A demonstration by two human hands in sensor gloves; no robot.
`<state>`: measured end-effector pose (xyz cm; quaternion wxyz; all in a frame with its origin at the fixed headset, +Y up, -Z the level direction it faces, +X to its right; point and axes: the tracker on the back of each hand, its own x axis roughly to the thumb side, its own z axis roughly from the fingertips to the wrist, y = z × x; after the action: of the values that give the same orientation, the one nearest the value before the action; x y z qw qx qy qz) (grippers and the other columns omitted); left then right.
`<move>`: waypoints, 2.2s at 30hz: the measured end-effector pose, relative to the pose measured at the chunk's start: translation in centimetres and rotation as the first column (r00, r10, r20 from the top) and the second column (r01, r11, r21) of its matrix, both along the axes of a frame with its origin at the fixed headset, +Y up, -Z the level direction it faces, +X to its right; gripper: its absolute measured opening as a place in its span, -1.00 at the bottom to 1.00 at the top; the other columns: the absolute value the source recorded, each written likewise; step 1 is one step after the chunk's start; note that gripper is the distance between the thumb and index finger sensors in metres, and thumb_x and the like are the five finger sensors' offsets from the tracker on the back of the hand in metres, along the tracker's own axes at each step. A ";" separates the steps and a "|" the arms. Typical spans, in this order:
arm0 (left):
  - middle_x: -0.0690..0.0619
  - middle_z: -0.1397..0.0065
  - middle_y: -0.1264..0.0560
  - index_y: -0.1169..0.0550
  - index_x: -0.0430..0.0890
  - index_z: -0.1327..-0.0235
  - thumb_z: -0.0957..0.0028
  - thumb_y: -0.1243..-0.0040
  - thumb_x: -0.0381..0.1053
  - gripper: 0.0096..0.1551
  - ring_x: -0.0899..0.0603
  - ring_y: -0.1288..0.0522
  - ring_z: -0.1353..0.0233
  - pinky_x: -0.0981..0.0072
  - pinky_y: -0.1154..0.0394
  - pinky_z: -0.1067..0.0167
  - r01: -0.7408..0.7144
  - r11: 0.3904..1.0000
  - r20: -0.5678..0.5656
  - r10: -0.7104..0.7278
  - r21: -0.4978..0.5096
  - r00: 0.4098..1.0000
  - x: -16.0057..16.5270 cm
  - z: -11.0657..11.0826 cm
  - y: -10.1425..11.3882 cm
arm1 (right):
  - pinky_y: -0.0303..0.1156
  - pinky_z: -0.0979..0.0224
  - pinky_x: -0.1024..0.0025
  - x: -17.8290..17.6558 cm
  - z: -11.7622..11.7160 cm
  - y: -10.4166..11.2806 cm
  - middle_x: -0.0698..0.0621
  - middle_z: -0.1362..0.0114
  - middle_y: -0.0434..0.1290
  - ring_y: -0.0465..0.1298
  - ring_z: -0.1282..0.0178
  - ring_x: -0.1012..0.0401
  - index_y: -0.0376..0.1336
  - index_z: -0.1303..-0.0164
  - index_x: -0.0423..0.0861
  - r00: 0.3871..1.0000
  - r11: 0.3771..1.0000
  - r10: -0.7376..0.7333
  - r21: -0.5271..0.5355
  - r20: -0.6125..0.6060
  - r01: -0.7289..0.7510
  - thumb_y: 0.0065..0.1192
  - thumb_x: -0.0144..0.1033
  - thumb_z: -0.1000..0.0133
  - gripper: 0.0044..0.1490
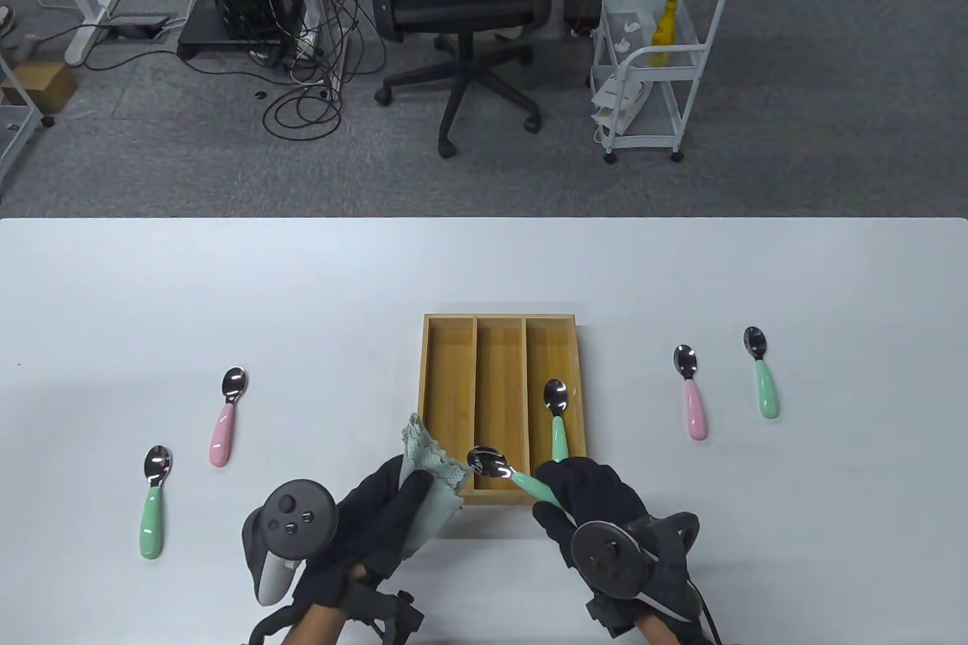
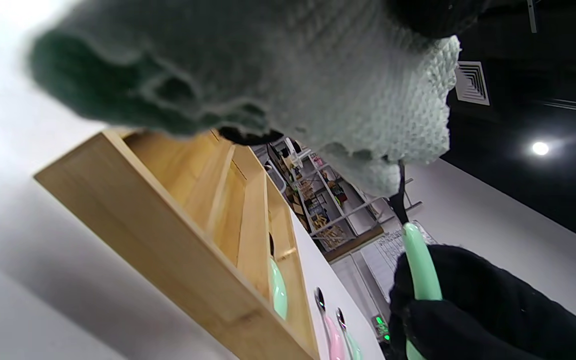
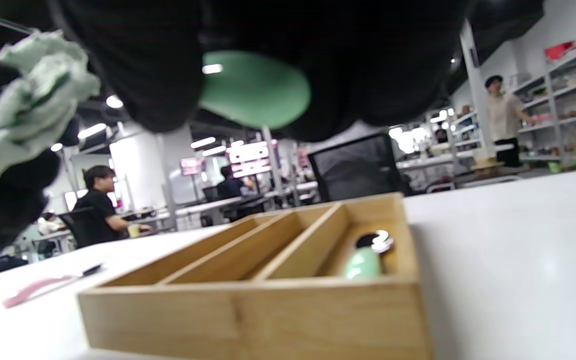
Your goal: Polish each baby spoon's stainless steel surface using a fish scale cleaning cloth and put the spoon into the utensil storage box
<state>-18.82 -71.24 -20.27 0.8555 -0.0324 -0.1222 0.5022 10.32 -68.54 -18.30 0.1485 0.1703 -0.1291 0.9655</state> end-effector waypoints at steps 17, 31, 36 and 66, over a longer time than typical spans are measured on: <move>0.00 -0.17 -0.68 -0.46 -0.03 -0.44 -0.25 -0.05 0.20 -0.43 -0.13 -0.71 -0.15 -0.02 -0.63 -0.22 0.132 0.991 0.041 -0.132 0.015 0.990 1.5 0.1 0.0 | 0.56 -0.32 0.05 -3.4 2.3 0.5 -0.03 -0.40 0.47 0.59 -0.25 0.08 0.33 -0.37 -0.04 0.988 0.991 0.104 0.100 -0.112 -0.093 0.42 -0.06 -0.11 -0.35; 0.01 0.03 -0.71 -0.55 -0.13 -0.32 -0.13 -0.23 0.14 -0.42 -0.09 -0.74 0.02 0.00 -0.68 -0.08 0.480 0.875 0.284 -0.478 0.065 0.831 5.8 0.4 -0.5 | 0.46 -0.56 0.11 -3.7 2.0 0.2 0.08 -0.56 0.36 0.44 -0.57 0.06 0.33 -0.35 0.12 0.955 0.944 0.291 0.178 -0.060 -0.276 0.46 -0.22 -0.05 -0.38; 0.08 0.05 -0.71 -0.55 -0.07 -0.33 -0.14 -0.20 0.12 -0.46 -0.05 -0.73 0.01 0.03 -0.68 -0.10 0.397 0.916 0.128 -0.401 0.057 0.907 4.6 0.3 -0.1 | 0.48 -0.52 0.12 -3.4 1.6 0.0 0.06 -0.53 0.39 0.47 -0.49 0.06 0.31 -0.38 0.12 0.967 0.958 0.250 0.158 -0.046 -0.240 0.44 -0.15 -0.07 -0.38; 0.01 0.12 -0.73 -0.59 -0.18 -0.25 -0.15 -0.16 0.15 -0.43 -0.09 -0.75 0.09 -0.01 -0.69 -0.01 0.504 0.862 0.265 -0.474 -0.057 0.840 6.9 0.7 -1.2 | 0.48 -0.52 0.12 -3.5 0.7 -0.9 0.05 -0.63 0.33 0.39 -0.63 0.00 0.33 -0.38 0.17 0.955 0.956 0.288 0.075 -0.077 -0.283 0.43 -0.27 -0.09 -0.40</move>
<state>-11.93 -72.46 -19.59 0.9301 -0.1769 -0.1818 0.2657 6.86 -69.42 -17.59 0.0075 0.2336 -0.1271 0.9640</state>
